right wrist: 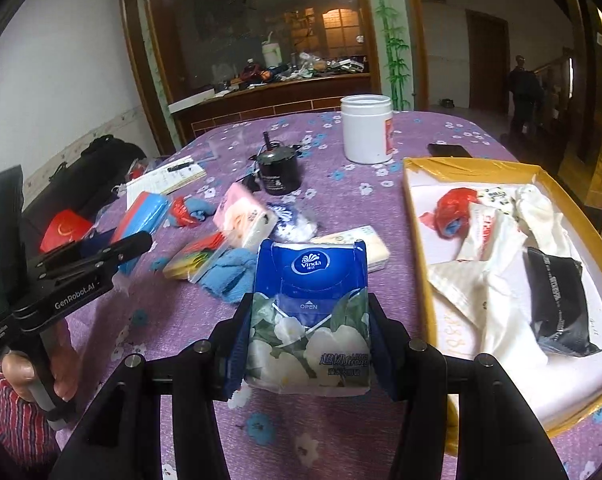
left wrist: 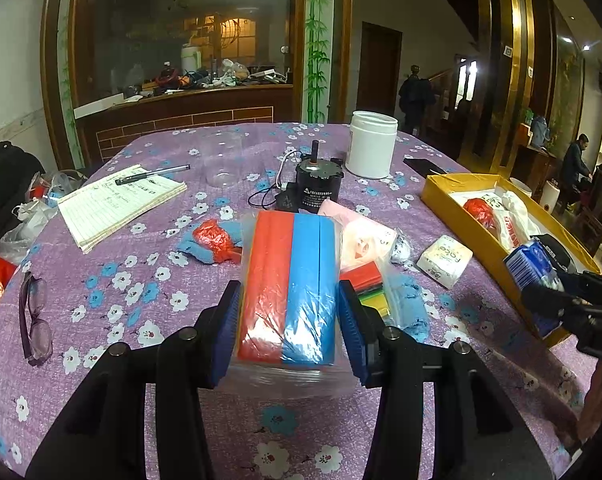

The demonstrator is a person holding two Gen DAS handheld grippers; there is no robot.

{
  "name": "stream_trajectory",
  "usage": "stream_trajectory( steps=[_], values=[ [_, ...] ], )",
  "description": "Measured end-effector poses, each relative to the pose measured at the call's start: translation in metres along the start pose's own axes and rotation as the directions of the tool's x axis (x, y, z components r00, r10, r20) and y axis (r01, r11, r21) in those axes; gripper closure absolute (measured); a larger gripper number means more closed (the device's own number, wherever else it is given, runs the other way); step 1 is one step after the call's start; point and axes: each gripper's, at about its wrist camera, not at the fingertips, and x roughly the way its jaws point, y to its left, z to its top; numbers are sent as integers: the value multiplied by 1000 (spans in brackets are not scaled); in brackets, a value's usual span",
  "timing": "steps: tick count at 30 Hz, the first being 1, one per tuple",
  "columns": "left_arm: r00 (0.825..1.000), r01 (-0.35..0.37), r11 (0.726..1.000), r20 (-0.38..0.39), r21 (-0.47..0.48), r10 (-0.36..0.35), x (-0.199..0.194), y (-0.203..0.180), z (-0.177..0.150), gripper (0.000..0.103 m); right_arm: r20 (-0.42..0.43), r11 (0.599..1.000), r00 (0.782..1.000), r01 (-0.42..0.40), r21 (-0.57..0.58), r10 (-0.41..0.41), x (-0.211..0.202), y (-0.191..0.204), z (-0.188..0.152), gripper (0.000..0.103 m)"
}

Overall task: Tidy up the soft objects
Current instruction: 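Carry the tissue pack and sponge pack over the yellow box with both grippers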

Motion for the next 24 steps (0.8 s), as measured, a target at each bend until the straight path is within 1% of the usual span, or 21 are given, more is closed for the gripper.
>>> stream_trajectory(
  steps=[8, 12, 15, 19, 22, 24],
  values=[
    [1000, 15, 1000, -6, -2, -15, 0, 0, -1, 58, -2, 998, 1000, -1, 58, 1, -2, -17, 3, 50],
    [999, 35, 999, -16, 12, -35, 1, -3, -1, 58, 3, 998, 1000, -2, 56, 2, -3, -18, 6, 50],
    [996, 79, 997, -48, 17, -78, 2, -10, -2, 58, 10, 998, 1000, -3, 61, 2, -5, -19, 7, 50],
    [992, 118, 992, -59, 44, -115, -6, -29, 1, 58, 3, 997, 1000, -1, 76, 0, -6, -27, 7, 50],
    [979, 186, 982, -96, 41, -181, -11, -51, 8, 58, 13, 996, 1000, 6, 94, -7, -11, -38, 6, 50],
    [970, 227, 973, -107, 51, -220, -12, -68, 13, 58, 22, 993, 1000, 16, 116, -19, -15, -49, 8, 50]
  ],
)
